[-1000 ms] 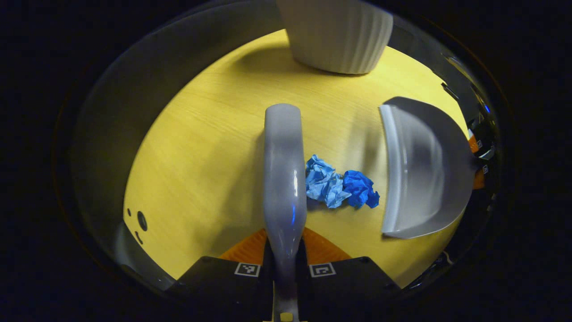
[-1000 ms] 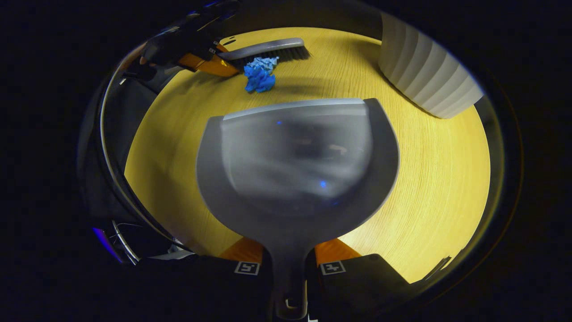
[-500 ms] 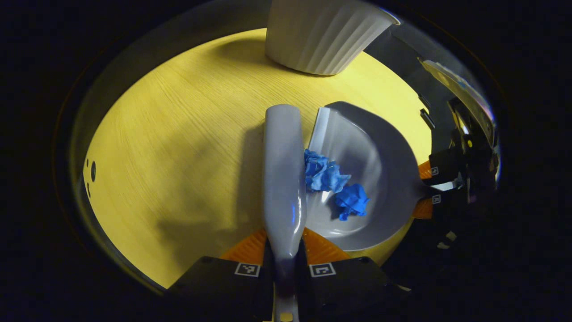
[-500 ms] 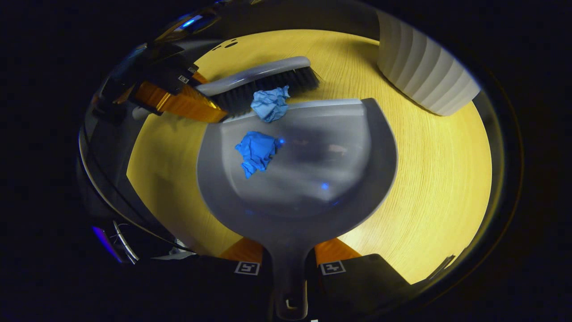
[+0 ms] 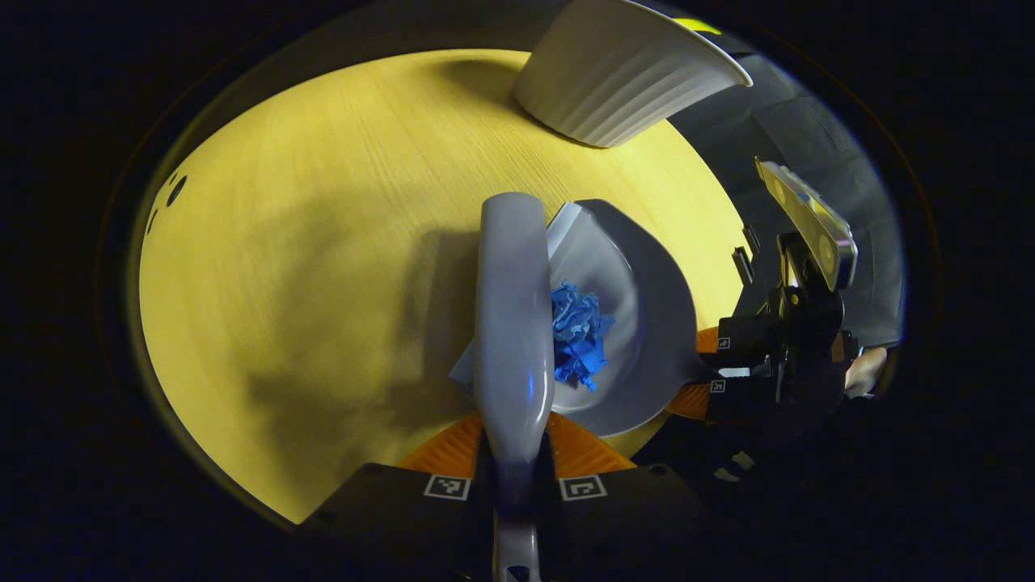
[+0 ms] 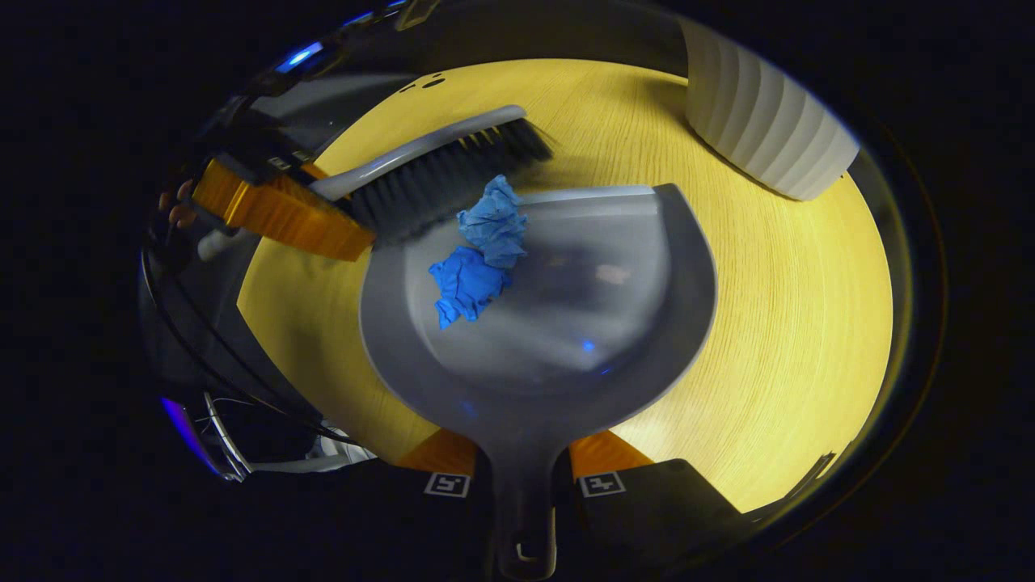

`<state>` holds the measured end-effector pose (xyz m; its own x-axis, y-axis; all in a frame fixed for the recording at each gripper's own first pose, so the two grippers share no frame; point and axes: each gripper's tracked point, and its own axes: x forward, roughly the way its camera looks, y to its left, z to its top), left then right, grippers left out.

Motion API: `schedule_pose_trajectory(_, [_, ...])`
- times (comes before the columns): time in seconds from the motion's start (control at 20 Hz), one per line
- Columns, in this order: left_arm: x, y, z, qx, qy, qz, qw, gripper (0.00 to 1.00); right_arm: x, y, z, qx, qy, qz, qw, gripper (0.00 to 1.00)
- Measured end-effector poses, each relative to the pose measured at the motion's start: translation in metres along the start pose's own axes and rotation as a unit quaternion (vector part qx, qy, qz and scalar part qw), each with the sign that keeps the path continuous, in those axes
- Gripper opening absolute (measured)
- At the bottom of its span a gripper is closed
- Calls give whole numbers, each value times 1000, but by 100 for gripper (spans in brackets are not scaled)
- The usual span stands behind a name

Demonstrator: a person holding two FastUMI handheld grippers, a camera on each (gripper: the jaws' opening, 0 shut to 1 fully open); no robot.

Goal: Pick up the small broom and dustpan from the desktop, sweep the trash into the dustpan with the broom, and then empty the trash into the garbage bin.

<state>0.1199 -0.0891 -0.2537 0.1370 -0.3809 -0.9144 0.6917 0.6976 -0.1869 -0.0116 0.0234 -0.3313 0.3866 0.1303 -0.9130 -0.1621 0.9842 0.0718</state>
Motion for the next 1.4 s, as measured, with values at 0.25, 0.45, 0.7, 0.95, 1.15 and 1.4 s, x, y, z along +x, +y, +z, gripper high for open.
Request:
schedule_pose_trajectory(0.25, [-23,8,-19,-60,-64,74,993,25,1,2,4,6,-11,11,1000,34])
schedule_pose_trajectory(0.45, [-44,26,-47,-100,-111,130,980,25,1,-1,3,-3,-16,6,1000,34])
schedule_pose_trajectory(0.7, [-26,46,-105,-143,-138,146,969,25,0,4,3,24,-35,1,999,34])
schedule_pose_trajectory(0.95, [1,69,-129,-157,-164,139,964,25,1,3,3,16,-32,-42,998,34])
schedule_pose_trajectory(1.15, [16,72,-129,-165,-172,108,965,25,-1,16,5,53,-40,-53,996,34])
schedule_pose_trajectory(1.4, [22,70,-128,-189,-173,106,961,25,-2,18,4,94,-25,-26,995,34])
